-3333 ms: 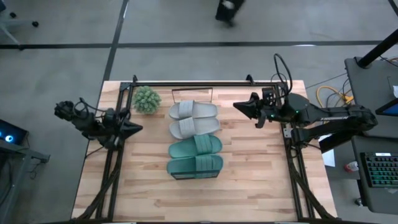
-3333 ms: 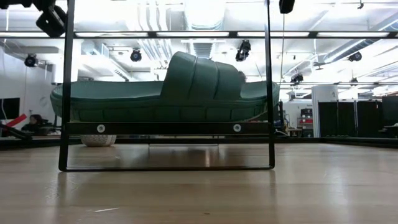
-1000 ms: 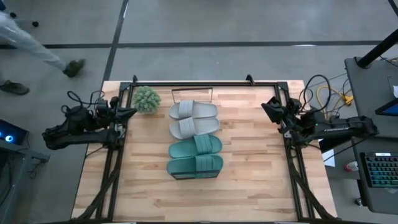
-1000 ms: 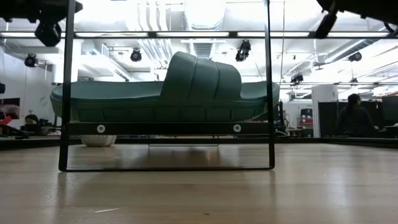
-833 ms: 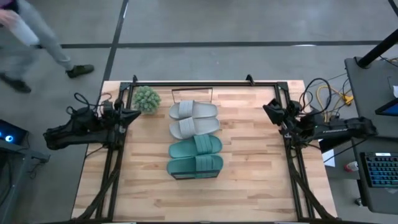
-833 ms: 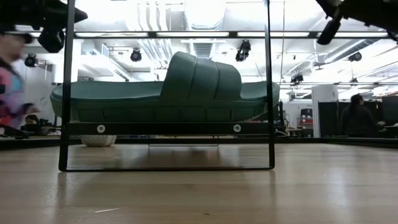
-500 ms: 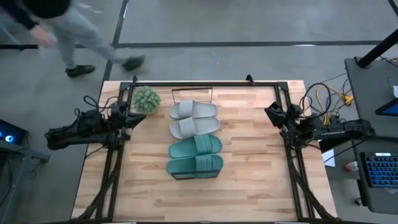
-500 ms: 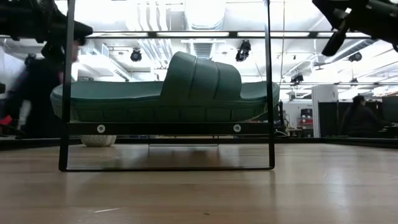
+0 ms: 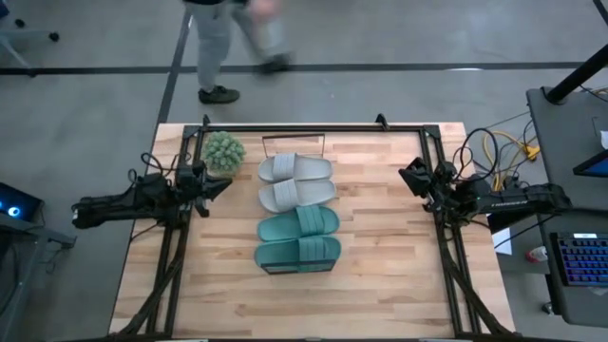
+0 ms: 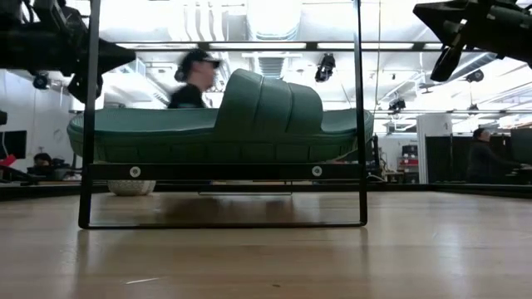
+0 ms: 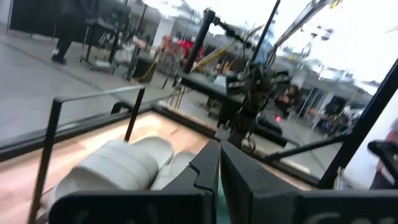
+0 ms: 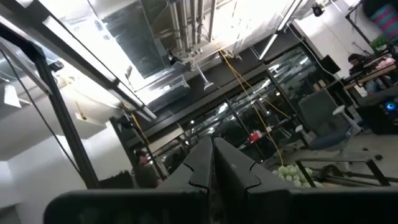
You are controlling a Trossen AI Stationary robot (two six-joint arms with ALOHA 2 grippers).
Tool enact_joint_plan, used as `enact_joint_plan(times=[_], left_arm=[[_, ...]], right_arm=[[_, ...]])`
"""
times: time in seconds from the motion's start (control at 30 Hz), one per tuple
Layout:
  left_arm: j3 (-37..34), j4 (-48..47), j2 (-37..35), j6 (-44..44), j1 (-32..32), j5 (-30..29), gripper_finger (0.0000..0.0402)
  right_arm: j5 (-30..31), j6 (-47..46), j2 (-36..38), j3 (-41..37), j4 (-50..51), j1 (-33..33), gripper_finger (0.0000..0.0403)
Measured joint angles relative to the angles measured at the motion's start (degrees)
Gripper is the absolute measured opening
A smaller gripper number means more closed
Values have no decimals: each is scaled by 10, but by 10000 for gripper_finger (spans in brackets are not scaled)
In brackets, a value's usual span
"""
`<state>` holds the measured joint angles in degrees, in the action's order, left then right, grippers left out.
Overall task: Pick and place slides into the shelf
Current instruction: Return to Home Position
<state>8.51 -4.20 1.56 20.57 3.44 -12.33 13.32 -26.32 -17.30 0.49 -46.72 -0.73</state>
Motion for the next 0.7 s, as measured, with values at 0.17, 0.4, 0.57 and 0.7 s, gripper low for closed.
enact_joint_plan(times=[0.17, 0.4, 0.57, 0.7], left_arm=[[-62, 91, 0, 5, 0, 0, 0], [-80, 104, 1, 10, 0, 14, 0], [-80, 65, 5, 10, -1, 31, 0], [-79, 59, 21, 9, -1, 47, 0]], right_arm=[[-1, 0, 0, 0, 5, 0, 8], [-16, -4, 0, 0, 30, 0, 8], [-30, -25, 0, 0, 90, 0, 8], [-39, -41, 0, 0, 134, 0, 8]])
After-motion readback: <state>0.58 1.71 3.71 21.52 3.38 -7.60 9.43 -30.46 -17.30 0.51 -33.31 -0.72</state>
